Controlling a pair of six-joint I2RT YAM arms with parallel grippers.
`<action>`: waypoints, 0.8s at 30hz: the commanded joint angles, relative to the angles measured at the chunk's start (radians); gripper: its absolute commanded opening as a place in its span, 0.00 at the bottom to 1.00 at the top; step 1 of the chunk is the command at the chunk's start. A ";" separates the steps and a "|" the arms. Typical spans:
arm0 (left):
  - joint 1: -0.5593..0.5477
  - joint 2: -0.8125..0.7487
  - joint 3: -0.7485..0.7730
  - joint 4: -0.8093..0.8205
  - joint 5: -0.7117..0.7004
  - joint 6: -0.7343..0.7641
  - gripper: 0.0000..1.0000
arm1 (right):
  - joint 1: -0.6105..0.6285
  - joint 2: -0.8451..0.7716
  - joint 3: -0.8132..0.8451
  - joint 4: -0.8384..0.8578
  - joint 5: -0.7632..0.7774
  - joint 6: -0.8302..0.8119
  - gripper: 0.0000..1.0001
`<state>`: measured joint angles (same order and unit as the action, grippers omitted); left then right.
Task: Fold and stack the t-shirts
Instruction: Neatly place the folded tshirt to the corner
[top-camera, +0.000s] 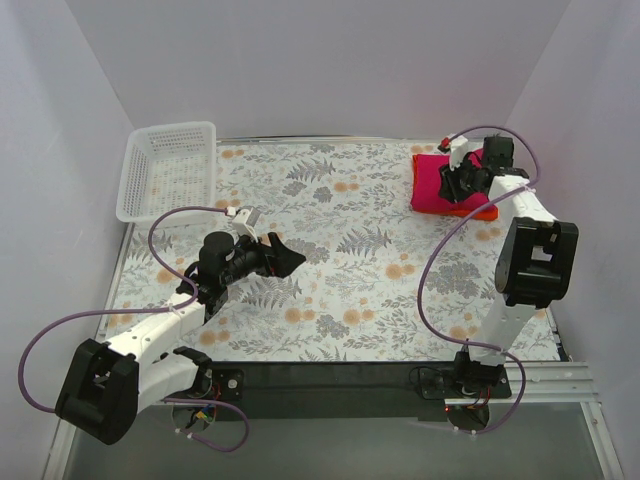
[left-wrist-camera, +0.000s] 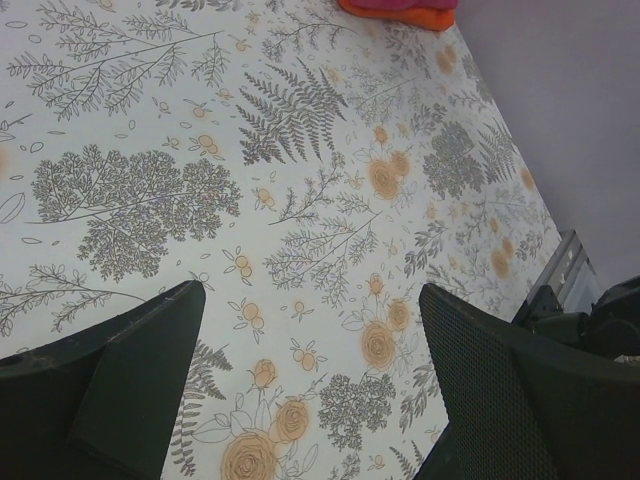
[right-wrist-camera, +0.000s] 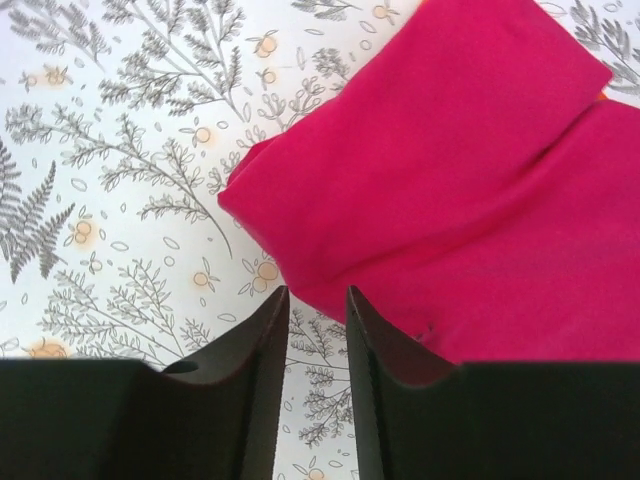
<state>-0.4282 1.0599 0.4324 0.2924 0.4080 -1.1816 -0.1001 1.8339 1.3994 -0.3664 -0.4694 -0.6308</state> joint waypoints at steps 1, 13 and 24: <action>0.005 0.002 0.000 0.037 0.008 -0.007 0.82 | -0.030 -0.007 0.035 0.041 0.060 0.186 0.29; -0.069 0.699 0.444 0.504 0.192 -0.297 0.73 | -0.225 -0.015 -0.020 0.141 0.150 0.376 0.38; -0.164 1.317 1.061 0.550 0.169 -0.499 0.72 | -0.268 0.119 0.099 0.142 0.161 0.388 0.42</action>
<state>-0.5755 2.3119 1.3926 0.8024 0.5819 -1.5970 -0.3656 1.9118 1.4364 -0.2577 -0.3111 -0.2600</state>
